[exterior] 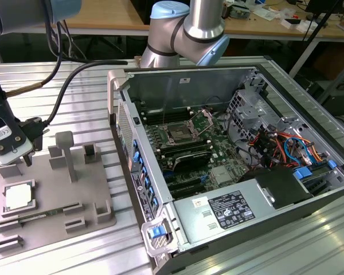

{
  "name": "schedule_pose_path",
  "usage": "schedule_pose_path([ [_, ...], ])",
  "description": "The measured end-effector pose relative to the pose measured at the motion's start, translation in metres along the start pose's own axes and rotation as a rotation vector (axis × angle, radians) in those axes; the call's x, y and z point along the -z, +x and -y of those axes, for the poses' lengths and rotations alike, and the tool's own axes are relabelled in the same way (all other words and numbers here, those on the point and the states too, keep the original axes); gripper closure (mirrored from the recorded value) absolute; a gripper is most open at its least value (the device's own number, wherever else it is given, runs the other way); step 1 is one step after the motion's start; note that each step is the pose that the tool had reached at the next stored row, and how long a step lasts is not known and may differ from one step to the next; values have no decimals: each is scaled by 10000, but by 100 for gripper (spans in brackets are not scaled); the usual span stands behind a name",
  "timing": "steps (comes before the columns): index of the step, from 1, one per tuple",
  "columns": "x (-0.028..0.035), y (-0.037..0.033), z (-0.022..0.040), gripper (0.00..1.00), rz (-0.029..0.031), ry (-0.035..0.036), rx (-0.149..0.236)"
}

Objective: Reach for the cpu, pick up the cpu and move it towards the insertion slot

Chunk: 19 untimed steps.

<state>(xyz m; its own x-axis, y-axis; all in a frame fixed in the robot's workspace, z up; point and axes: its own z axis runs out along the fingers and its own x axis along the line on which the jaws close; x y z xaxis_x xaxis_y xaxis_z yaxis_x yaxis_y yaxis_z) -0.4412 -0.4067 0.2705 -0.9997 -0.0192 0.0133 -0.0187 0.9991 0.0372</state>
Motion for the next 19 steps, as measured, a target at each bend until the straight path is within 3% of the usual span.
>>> schedule_pose_path([
  [19, -30, 0, 1, 34, -2, 0, -1],
])
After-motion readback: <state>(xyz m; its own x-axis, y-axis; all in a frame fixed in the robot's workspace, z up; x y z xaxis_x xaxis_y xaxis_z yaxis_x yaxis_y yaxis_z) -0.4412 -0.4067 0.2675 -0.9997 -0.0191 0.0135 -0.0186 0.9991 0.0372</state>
